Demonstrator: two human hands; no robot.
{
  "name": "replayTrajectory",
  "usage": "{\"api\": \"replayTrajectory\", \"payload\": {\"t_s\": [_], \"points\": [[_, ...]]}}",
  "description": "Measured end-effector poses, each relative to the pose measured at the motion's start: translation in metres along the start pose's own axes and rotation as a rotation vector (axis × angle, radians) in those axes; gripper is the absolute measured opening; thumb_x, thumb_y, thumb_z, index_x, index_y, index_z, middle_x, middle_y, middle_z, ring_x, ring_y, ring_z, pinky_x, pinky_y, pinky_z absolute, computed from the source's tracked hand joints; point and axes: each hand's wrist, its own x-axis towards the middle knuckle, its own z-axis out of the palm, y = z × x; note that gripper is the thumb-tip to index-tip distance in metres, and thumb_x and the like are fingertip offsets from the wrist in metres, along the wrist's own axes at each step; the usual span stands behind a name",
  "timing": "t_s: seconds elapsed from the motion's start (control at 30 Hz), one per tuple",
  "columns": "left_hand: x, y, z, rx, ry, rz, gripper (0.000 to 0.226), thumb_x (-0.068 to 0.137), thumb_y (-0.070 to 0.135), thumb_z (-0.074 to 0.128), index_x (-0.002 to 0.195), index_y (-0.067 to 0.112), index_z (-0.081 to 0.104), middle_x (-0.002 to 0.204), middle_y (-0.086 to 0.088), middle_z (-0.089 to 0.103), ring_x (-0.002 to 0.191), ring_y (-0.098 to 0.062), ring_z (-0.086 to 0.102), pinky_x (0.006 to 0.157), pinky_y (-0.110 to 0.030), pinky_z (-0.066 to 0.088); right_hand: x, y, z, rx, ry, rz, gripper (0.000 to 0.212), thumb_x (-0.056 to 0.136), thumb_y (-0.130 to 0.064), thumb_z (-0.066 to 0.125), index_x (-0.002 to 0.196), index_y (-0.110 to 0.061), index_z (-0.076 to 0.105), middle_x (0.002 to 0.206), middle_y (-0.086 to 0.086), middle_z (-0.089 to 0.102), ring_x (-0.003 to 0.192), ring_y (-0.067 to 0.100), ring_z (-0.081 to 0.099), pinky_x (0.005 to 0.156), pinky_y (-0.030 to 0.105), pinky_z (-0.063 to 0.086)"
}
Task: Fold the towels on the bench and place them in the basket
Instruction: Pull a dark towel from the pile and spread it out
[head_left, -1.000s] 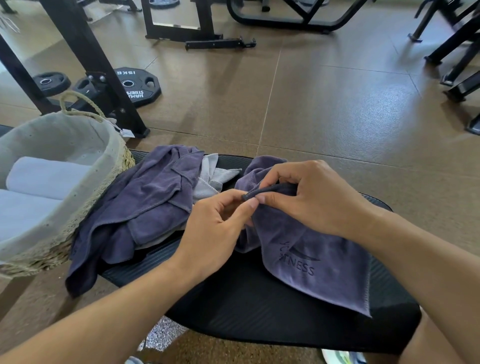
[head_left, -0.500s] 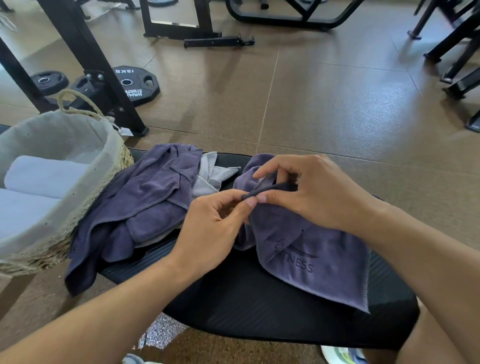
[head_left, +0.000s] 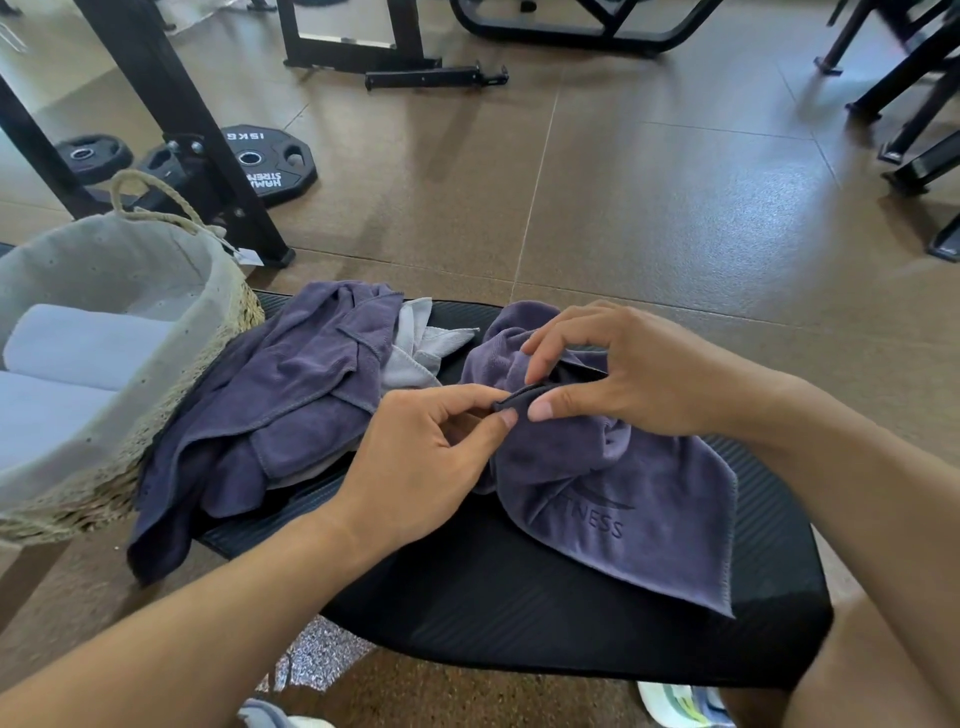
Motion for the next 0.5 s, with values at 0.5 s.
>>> {"api": "replayTrajectory", "payload": {"t_s": [0.5], "points": [[-0.0001,0.0006,-0.0022,0.088,-0.009,0.063,0.029,0.091,0.012,0.072,0.091,0.041,0.075,0.078,0.015,0.075,0.069,-0.004,0.07,0.069,-0.031,0.058,0.0021,0.0,0.0028,0.024,-0.026,0.08,0.018,0.078,-0.051,0.078,0.088,-0.038,0.073,0.094,-0.01,0.074,0.096,0.012,0.067,0.091,0.046,0.051]]}}
